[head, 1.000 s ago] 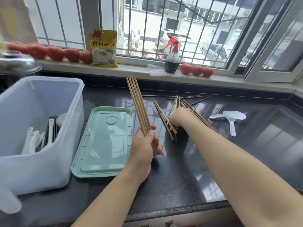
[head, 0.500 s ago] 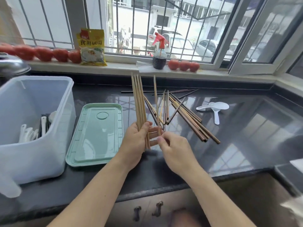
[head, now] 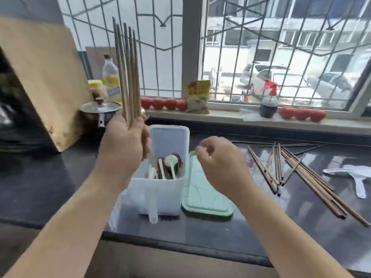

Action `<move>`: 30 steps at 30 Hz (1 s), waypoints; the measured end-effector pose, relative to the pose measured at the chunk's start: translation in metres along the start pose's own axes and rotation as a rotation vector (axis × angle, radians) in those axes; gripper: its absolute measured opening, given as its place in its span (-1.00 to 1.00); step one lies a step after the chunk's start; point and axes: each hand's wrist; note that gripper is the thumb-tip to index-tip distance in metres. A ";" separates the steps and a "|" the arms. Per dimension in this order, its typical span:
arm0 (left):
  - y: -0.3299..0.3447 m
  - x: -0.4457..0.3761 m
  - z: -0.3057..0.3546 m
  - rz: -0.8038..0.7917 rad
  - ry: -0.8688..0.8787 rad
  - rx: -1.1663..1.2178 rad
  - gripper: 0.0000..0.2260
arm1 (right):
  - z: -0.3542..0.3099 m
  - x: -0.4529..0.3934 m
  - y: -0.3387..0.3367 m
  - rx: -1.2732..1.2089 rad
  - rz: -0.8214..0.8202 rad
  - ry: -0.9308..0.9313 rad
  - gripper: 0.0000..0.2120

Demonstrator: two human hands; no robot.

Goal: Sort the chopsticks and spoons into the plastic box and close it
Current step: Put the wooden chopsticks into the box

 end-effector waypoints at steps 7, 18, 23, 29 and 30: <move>-0.055 -0.011 -0.018 -0.025 -0.255 -0.012 -0.85 | -0.016 -0.050 0.047 0.233 -0.458 0.186 -0.74; -0.018 -0.013 -0.015 -0.381 -0.335 0.137 -0.84 | -0.049 -0.056 0.020 -0.329 -0.254 0.097 -0.72; -0.029 -0.012 -0.020 -0.279 -0.350 0.006 -0.87 | -0.062 -0.074 0.022 -0.532 -0.128 0.185 -0.72; -0.063 -0.019 -0.036 -0.019 -0.344 -0.156 -0.87 | -0.041 -0.079 0.060 0.163 -0.449 0.194 -0.87; -0.061 -0.020 -0.036 -0.033 -0.351 -0.148 -0.87 | -0.042 -0.074 0.070 0.288 -0.522 0.181 -0.84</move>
Point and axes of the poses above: each hand's wrist, its own x-axis away from the middle knuckle, its own y-axis out of the palm, z = x × y, and after that the axes turned 2 degrees about x, right-handed
